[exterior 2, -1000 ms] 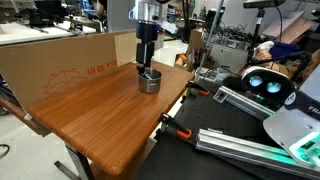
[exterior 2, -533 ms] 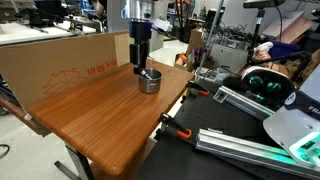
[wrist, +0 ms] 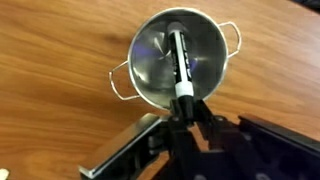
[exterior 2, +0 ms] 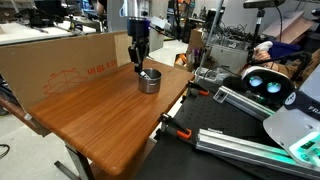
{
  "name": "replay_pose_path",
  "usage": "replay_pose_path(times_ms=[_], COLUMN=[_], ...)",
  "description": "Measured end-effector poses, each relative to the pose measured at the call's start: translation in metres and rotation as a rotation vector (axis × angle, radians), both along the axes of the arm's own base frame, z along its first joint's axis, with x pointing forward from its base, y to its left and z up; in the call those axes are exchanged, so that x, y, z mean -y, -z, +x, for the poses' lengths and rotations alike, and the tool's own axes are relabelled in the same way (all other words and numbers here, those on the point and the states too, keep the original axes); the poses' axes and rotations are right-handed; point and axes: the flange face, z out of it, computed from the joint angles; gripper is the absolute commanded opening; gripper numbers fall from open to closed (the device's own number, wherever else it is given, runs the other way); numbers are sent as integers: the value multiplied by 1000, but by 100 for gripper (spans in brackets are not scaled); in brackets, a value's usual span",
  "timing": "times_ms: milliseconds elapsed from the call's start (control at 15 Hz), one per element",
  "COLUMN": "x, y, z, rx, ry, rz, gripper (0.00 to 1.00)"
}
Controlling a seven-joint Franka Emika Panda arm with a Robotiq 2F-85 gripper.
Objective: Take the marker out of the cup and put it on the table
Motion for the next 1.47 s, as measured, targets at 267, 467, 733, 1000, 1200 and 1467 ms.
replay_pose_path(times_ms=[267, 467, 733, 1000, 1200, 1467], x=[0, -4, -18, -37, -50, -53], y=[0, -6, -37, -58, -68, -77], z=[0, 1, 2, -6, -16, -30], rx=[-3, 7, 57, 86, 92, 97], ry=[6, 19, 23, -5, -10, 0], rz=[0, 18, 84, 124, 134, 141], gripper=[5, 5, 5, 5, 5, 5])
